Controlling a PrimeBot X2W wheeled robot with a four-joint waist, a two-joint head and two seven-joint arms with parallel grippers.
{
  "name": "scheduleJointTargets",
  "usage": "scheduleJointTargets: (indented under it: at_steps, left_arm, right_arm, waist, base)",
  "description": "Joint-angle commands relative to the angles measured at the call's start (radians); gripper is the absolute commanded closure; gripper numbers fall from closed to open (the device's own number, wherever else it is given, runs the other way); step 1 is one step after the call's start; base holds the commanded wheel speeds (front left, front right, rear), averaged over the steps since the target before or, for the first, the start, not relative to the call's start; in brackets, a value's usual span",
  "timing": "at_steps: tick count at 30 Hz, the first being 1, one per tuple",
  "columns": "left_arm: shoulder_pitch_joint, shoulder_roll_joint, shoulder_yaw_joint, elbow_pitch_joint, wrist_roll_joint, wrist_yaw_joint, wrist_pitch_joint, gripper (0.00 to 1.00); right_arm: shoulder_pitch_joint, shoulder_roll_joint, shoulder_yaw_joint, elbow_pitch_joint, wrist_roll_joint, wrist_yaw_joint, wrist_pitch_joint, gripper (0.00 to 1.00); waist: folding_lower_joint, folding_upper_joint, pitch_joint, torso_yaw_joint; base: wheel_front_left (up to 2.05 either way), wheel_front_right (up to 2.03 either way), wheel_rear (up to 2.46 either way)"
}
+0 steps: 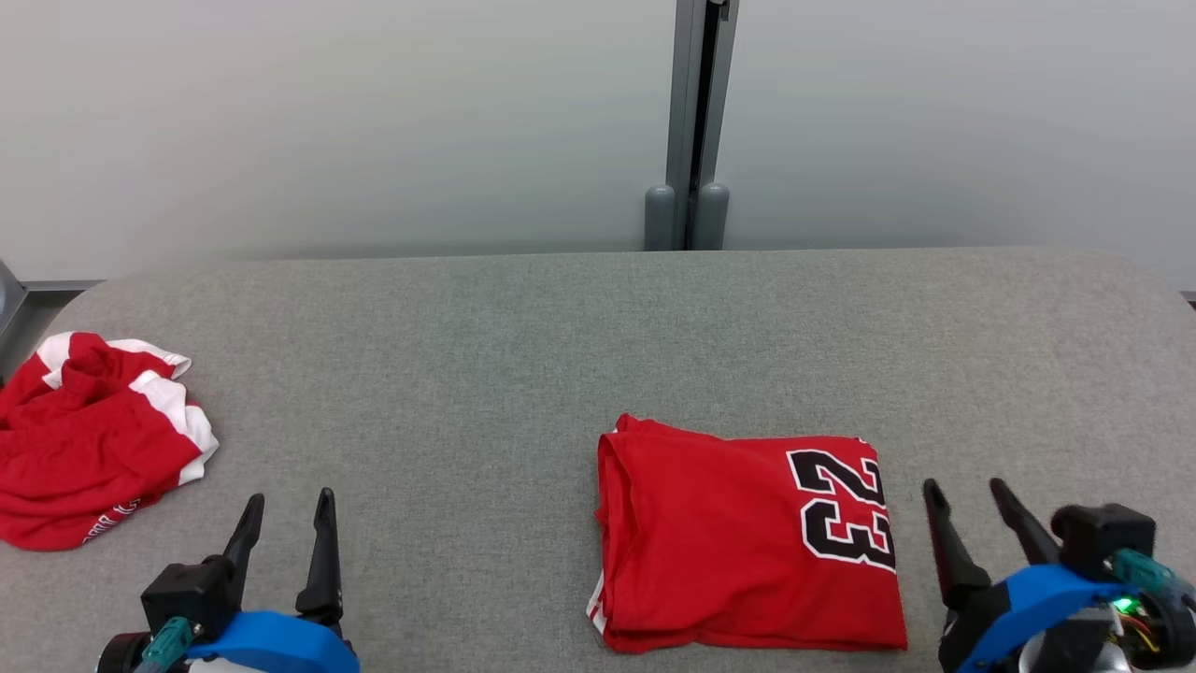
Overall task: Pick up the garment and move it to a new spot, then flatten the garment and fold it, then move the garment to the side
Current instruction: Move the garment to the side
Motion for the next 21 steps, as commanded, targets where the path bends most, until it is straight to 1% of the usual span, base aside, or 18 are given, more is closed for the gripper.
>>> scheduleJointTargets:
  at_steps: [1,4,6,9,14,21]
  left_arm:
    - [-0.022,0.008,-0.001,-0.006,-0.002,0.005,0.002,0.0]
    - [-0.03,0.013,-0.002,-0.01,-0.003,0.006,0.005,0.0]
    - [-0.043,0.014,-0.004,-0.013,-0.005,0.007,0.006,0.0]
    - [-0.061,0.015,-0.008,-0.015,-0.006,0.007,0.006,0.0]
    - [-0.096,0.009,-0.024,-0.005,-0.008,0.003,0.002,0.0]
    - [-0.121,0.009,-0.034,0.01,-0.015,0.0,-0.011,0.0]
  right_arm:
    - [-0.031,0.0,0.019,0.004,0.03,0.001,0.059,0.0]
    - [-0.069,-0.001,0.037,0.01,0.054,0.0,0.223,0.0]
    - [-0.1,-0.001,0.04,0.022,0.05,0.001,0.323,0.0]
    - [-0.148,-0.001,0.028,0.056,0.047,0.0,0.422,0.0]
    - [-0.205,-0.001,0.015,0.175,0.068,0.001,0.485,0.0]
    - [-0.259,-0.001,0.034,0.344,0.083,0.001,0.505,0.0]
  waist:
    - [0.0,0.0,0.005,-0.001]
    - [0.0,0.0,0.018,-0.002]
    - [0.0,0.0,0.028,0.001]
    - [0.0,0.0,0.049,0.007]
    - [0.0,0.0,0.07,0.026]
    - [0.0,0.0,0.094,0.044]
  base:
    - [0.0,0.0,0.0]
    - [0.0,0.0,0.0]
    - [0.0,0.0,0.0]
    - [0.0,0.0,0.0]
    - [0.0,0.0,0.0]
    - [0.0,0.0,0.0]
